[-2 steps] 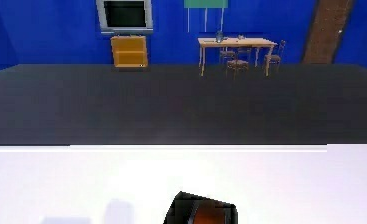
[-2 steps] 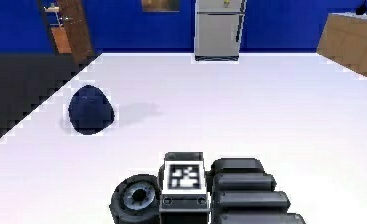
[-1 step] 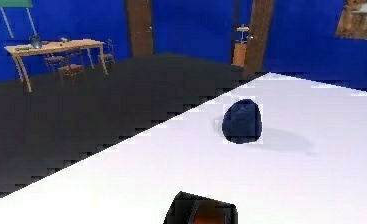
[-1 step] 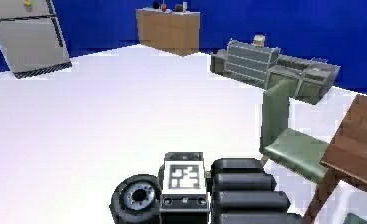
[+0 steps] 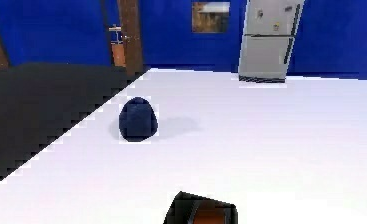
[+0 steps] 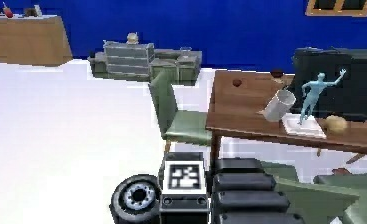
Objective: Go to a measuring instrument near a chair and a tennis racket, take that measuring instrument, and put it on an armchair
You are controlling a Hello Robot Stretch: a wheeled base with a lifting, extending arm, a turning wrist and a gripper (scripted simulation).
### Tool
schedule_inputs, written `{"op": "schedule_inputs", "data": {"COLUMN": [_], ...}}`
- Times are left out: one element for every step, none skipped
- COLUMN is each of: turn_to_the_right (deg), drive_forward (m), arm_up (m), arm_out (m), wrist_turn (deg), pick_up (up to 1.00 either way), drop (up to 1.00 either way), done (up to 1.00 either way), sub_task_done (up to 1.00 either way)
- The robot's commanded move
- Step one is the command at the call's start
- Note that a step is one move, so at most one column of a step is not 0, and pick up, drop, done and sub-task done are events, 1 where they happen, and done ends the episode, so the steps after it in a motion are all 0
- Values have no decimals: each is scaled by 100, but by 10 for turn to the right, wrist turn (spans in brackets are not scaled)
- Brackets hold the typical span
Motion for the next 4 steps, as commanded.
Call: {"op": "schedule_inputs", "data": {"turn_to_the_right": [0, 450, 120, 30], "drive_forward": [10, 0, 0, 0], "arm_up": [0, 0, 0, 0], "arm_out": [0, 0, 0, 0], "wrist_turn": [0, 0, 0, 0], "pick_up": [0, 0, 0, 0], "drop": [0, 0, 0, 0], "done": [0, 0, 0, 0], "sub_task_done": [0, 0, 0, 0]}}
